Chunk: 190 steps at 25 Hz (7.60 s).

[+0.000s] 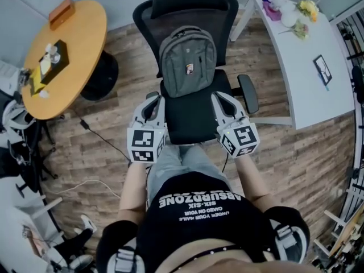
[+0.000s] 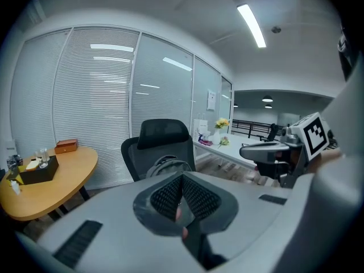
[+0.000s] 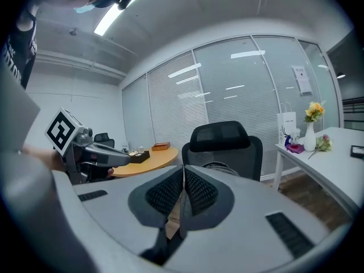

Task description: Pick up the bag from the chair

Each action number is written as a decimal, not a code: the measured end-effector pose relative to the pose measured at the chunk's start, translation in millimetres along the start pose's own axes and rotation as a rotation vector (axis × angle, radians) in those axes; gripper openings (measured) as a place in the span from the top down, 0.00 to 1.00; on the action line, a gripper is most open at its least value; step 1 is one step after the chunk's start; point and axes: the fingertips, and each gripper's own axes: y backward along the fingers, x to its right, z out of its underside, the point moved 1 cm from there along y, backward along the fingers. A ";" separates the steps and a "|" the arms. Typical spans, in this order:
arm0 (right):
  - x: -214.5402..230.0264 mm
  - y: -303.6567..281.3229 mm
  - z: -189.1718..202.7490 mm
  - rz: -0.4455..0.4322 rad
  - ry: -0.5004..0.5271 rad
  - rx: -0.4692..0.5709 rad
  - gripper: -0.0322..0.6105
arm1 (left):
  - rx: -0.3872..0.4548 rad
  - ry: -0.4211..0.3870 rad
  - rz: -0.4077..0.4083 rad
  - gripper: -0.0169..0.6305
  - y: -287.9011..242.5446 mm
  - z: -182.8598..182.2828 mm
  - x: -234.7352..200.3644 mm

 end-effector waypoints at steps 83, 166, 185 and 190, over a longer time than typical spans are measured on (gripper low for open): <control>239.9 -289.3 137.6 0.138 0.497 -0.569 0.72 | -0.359 -0.176 0.029 0.79 -293.9 85.1 -112.8; 164.9 -144.2 135.2 0.283 0.133 -0.438 0.85 | -0.346 -0.053 0.080 0.86 -191.9 108.7 -68.6; 107.8 -71.6 20.1 0.346 0.085 -0.205 0.85 | -0.092 -0.040 0.126 0.86 -110.9 -7.4 -65.2; 94.3 -52.8 -7.7 0.349 0.102 -0.156 0.85 | -0.030 -0.046 0.131 0.86 -89.0 -33.9 -61.0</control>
